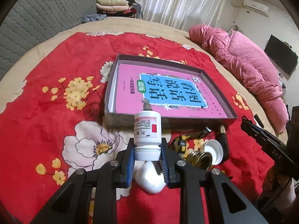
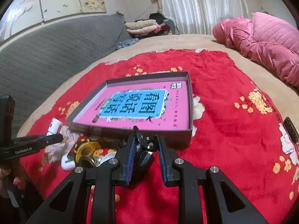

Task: Organize rigid objects
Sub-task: 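Lift the pill bottle with the left gripper while the right carries the clip over the box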

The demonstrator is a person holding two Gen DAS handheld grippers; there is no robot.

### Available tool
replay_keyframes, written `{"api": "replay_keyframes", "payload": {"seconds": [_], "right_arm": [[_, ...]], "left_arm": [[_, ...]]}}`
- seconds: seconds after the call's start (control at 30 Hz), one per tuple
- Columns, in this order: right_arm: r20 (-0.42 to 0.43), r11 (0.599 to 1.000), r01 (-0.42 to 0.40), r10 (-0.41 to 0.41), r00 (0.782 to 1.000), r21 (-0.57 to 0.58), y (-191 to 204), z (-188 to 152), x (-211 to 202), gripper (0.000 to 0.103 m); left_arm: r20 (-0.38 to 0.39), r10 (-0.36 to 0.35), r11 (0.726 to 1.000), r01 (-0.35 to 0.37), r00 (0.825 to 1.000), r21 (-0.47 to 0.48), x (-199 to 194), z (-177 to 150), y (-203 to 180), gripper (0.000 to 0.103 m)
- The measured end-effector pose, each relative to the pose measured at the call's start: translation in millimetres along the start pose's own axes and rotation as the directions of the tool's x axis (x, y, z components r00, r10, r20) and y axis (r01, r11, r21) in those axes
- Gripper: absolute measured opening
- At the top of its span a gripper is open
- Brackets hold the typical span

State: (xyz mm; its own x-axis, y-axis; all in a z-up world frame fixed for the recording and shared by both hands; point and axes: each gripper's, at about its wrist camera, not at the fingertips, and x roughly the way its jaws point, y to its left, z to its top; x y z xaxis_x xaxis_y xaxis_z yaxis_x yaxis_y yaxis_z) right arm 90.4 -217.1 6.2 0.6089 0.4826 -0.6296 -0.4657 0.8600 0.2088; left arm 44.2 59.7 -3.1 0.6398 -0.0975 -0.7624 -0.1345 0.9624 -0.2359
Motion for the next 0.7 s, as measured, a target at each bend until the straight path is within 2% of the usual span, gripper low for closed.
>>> {"api": "replay_keyframes", "payload": {"seconds": [0.17, 0.4, 0.7], "right_arm": [[0.01, 1.0, 0.007, -0.007, 1.0, 0.013, -5, 7, 2, 0.024], [0.039, 0.999, 0.012, -0.011, 0.999, -0.037, 4, 16, 4, 0.024], [0.067, 0.999, 0.031, -0.031, 0.997, -0.008, -9, 36, 11, 0.024]], "left_arm": [[0.019, 0.01, 1.0, -0.011, 1.0, 0.021, 0, 9, -7, 0.025], [0.032, 0.024, 0.999, -0.025, 0.999, 0.025, 6, 22, -16, 0.025], [0.032, 0.048, 0.999, -0.049, 0.998, 0.018, 27, 46, -29, 0.025]]}}
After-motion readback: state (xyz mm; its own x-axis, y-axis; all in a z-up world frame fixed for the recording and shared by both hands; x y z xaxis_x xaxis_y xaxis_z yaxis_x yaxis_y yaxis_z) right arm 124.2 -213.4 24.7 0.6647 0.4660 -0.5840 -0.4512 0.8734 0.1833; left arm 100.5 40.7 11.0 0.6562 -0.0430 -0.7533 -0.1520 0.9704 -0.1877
